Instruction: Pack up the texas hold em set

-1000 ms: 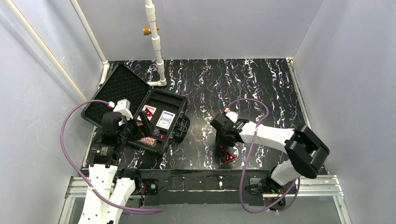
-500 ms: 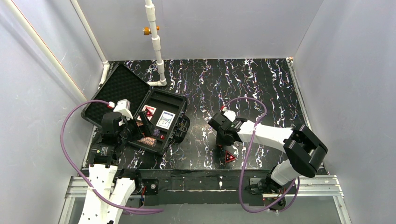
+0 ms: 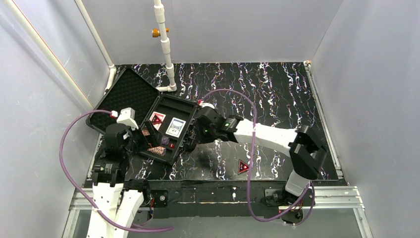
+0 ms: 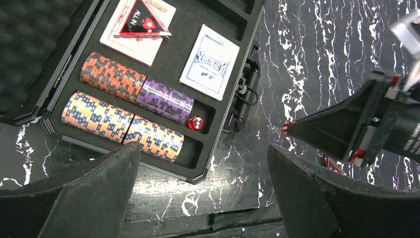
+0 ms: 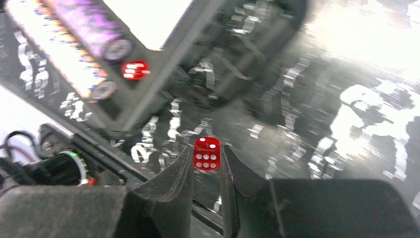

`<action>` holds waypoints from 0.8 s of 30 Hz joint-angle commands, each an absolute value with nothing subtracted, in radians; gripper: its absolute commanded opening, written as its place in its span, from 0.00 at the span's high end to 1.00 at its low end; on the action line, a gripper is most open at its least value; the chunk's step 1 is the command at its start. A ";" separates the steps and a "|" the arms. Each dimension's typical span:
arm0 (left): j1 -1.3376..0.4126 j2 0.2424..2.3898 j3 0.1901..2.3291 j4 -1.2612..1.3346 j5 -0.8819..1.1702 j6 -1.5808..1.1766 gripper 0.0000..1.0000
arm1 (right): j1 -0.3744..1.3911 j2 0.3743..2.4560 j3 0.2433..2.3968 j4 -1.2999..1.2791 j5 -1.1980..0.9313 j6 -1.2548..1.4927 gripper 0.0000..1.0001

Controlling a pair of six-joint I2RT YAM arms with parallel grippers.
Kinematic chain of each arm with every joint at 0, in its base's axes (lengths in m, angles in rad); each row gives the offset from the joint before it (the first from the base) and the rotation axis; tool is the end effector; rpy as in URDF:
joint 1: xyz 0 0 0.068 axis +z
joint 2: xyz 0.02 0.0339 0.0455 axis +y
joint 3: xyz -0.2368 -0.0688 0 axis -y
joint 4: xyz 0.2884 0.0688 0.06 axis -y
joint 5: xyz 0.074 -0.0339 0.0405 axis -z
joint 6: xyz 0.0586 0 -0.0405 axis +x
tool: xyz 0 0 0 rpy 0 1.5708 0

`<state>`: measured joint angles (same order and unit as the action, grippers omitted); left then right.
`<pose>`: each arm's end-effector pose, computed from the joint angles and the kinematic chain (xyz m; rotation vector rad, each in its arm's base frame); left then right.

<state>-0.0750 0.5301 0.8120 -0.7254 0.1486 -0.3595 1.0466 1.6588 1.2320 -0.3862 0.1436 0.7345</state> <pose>0.1940 -0.0233 0.3145 -0.1935 2.0257 -0.4247 0.2169 0.3585 0.1887 -0.3153 2.4607 0.6554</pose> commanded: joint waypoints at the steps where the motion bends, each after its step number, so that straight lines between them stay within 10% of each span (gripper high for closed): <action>1: -0.076 0.500 0.810 -0.743 0.109 -0.351 0.01 | 1.121 1.753 1.380 -0.277 0.064 0.706 0.99; 24: -0.075 0.450 0.810 -0.755 0.060 -0.358 0.01 | 1.196 2.042 1.605 -0.201 0.008 0.730 0.99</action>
